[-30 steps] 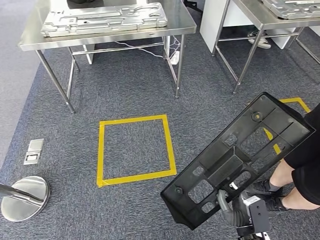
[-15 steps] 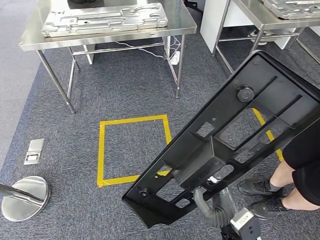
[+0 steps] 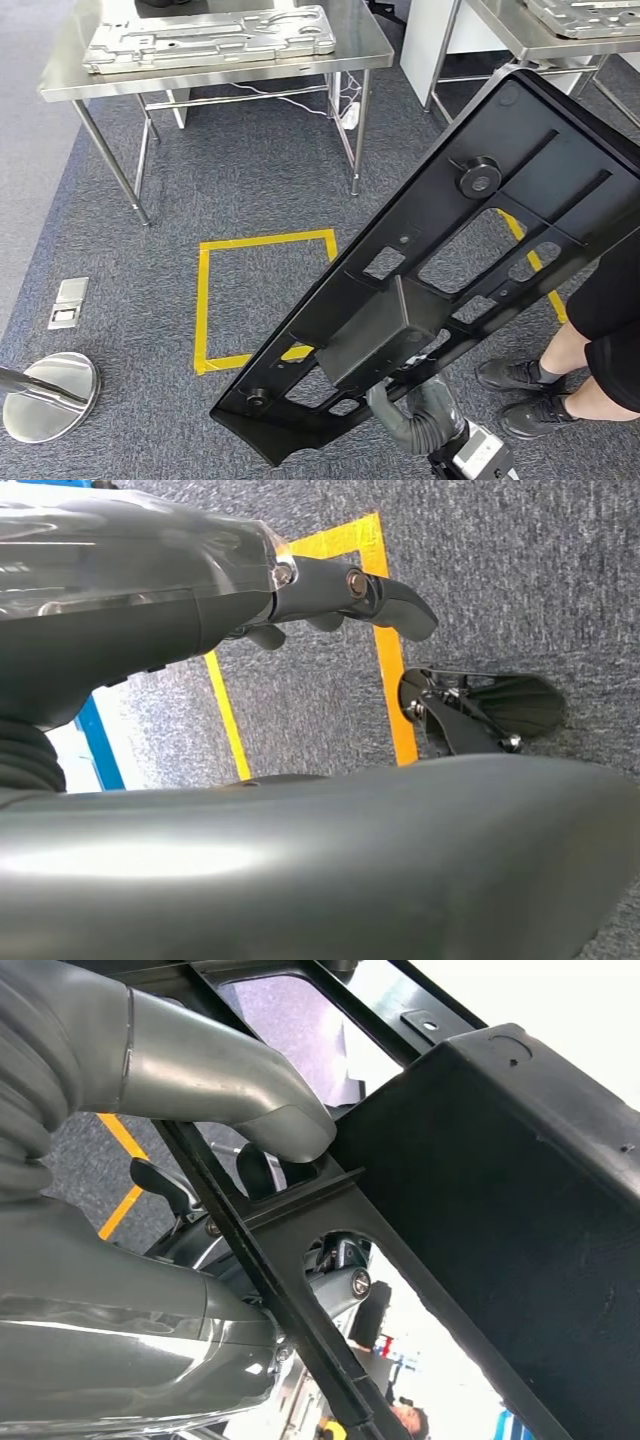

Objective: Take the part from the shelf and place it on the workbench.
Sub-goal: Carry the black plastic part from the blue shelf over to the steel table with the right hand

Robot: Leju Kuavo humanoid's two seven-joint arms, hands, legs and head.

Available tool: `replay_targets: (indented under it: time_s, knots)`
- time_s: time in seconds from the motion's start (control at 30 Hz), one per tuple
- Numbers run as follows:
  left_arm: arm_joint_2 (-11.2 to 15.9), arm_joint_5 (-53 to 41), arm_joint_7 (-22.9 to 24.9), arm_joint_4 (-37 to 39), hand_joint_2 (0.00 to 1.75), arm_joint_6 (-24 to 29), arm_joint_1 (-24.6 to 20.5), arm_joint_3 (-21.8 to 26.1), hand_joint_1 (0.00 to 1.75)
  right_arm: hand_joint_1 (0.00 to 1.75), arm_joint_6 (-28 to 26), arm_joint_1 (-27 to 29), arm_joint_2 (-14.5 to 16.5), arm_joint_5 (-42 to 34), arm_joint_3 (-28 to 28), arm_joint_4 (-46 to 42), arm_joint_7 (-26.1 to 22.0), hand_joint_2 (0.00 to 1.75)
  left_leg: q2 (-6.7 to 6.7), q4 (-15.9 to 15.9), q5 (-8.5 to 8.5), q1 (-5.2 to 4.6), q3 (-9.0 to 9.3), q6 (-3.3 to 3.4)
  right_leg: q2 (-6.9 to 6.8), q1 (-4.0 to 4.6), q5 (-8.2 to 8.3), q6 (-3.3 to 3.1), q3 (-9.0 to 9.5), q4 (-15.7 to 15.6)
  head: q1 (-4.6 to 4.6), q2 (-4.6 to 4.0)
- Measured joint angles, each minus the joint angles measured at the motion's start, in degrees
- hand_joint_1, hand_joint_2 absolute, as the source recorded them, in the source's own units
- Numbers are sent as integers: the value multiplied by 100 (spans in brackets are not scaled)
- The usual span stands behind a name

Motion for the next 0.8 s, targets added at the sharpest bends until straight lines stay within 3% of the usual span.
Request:
replay_targets:
  time_s: [0.33, 0.47, 0.53, 0.6, 0.63, 0.67, 0.7, 0.77, 0.8]
  knots:
    - [-14, -2, 2, 0, 175, -39, 0, 27, 0, 175, -3, -25, -49, -10, 96, -13, 0, 175, 0, 9, -4, -5, -2, 6, 1, -10, 7, 8, 1, -11, 0, -1]
    - [-27, -11, 2, 0, 175, -42, -6, 27, 0, 175, -12, -37, -64, -11, 116, -44, 2, 175, 14, -150, 78, 3, 84, 141, -13, -26, -13, 83, 20, -10, -2, -1]
    - [-42, -26, 7, 0, 175, -42, -7, 27, 0, 175, -23, -41, -83, -9, 120, -60, 8, 175, 32, -280, 144, 47, 161, 192, -26, -16, -249, 93, -146, 373, 2, -1]
    - [-50, -36, 16, 0, 175, -42, -2, 27, 0, 175, -31, -30, -109, -7, 124, -59, 17, 175, 37, -296, 142, 58, 172, 200, -29, -38, -553, 132, -507, 1057, 4, -1]
    - [-57, -43, 19, 0, 175, -42, 4, 27, 0, 175, -35, -19, -123, -6, 125, -56, 21, 175, 37, -293, 130, 63, 177, 187, -31, -57, -607, 160, -652, 1307, 4, -1]
    - [-65, -52, 19, 0, 175, -42, 9, 27, 0, 175, -40, -12, -136, -6, 125, -54, 24, 175, 35, -289, 116, 73, 186, 167, -33, -75, -561, 187, -716, 1387, 4, -1]
    - [-73, -62, 19, 0, 175, -42, 14, 27, 0, 175, -48, -8, -148, -6, 126, -52, 25, 175, 31, -276, 92, 93, 202, 134, -35, -94, -396, 220, -662, 1227, 4, -1]
    - [-82, -76, 19, 0, 175, -41, 17, 27, 0, 175, -60, -8, -166, -6, 127, -46, 27, 175, 15, -212, 4, 134, 233, 26, -22, -133, -1, 294, -357, 536, 5, -1]
    - [-83, -78, 19, 0, 175, -42, 13, 27, 0, 175, -63, -5, -173, -5, 131, -45, 29, 175, 6, -163, -49, 139, 236, -33, -4, -145, 112, 291, -223, 240, 4, -1]
